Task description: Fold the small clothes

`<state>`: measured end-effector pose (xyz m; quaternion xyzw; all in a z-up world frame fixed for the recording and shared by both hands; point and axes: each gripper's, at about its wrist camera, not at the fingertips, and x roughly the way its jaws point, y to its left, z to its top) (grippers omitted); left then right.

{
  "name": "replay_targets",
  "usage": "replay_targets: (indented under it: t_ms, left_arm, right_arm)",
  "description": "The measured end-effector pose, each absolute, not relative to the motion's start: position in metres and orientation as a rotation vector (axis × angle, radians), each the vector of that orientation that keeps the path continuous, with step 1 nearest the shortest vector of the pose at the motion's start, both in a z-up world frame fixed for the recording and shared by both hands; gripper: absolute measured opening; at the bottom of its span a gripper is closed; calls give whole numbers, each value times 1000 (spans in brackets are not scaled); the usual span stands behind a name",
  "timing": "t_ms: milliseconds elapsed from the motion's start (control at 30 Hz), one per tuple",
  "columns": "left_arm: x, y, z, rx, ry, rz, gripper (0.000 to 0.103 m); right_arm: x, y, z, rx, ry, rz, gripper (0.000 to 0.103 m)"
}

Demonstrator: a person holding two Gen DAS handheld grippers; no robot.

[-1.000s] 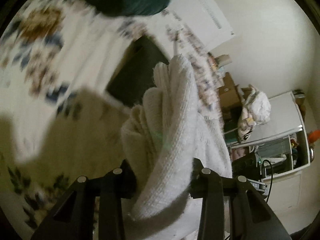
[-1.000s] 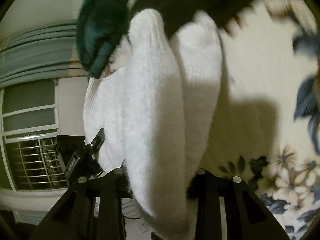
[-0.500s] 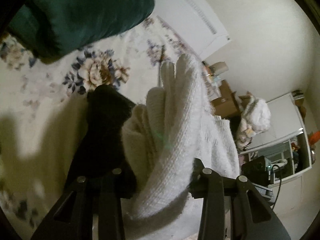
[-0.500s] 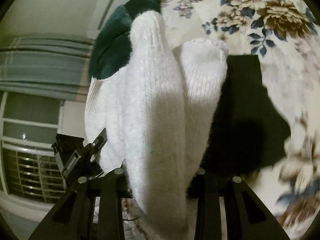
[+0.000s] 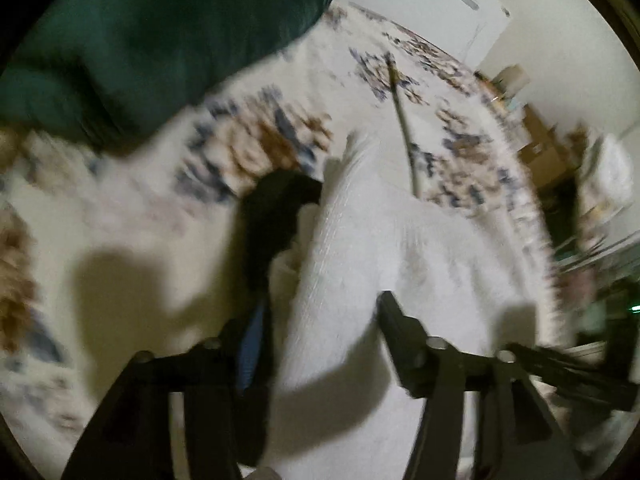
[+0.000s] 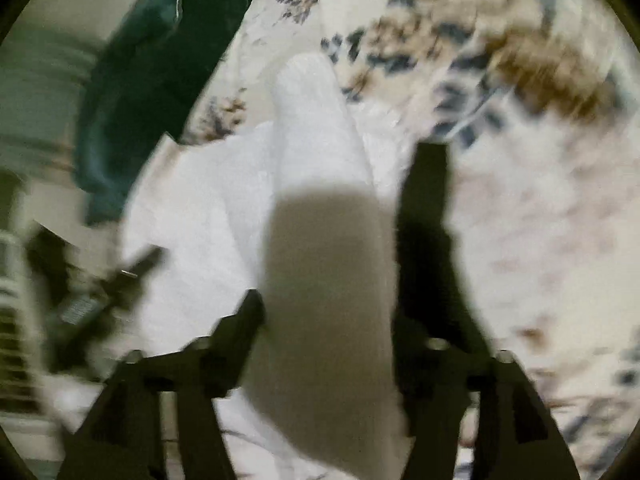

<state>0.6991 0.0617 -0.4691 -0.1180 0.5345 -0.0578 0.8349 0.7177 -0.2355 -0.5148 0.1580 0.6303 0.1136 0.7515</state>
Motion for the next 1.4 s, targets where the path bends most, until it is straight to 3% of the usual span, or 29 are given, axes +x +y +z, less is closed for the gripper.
replay_targets:
  t_ms: [33,100,200,500,1133,1400]
  left_arm:
    - [698,59,-466,-201,1123,-90,78]
    - [688,53,-460,-120,1105,-45,93]
    - [667,45,-452,-59,1101,-1,103]
    - [598,26,-393,-26,1062,51,103]
    - [423,-2,-165,-27,849,31,103]
    - [350,-15,-95,0,775,15,103]
  right_arm:
    - [713,-230,-506,271,1358,214,88]
    - [696,-221,-490,144,1312,138,100]
    - [670,-226,-472,39,1242,26,103]
    - [579,-231,-386,-57,1142,-172,103]
    - [388,-223,-121,-95,881,-214,103]
    - [296,-214,-28,-85,793,-178,103]
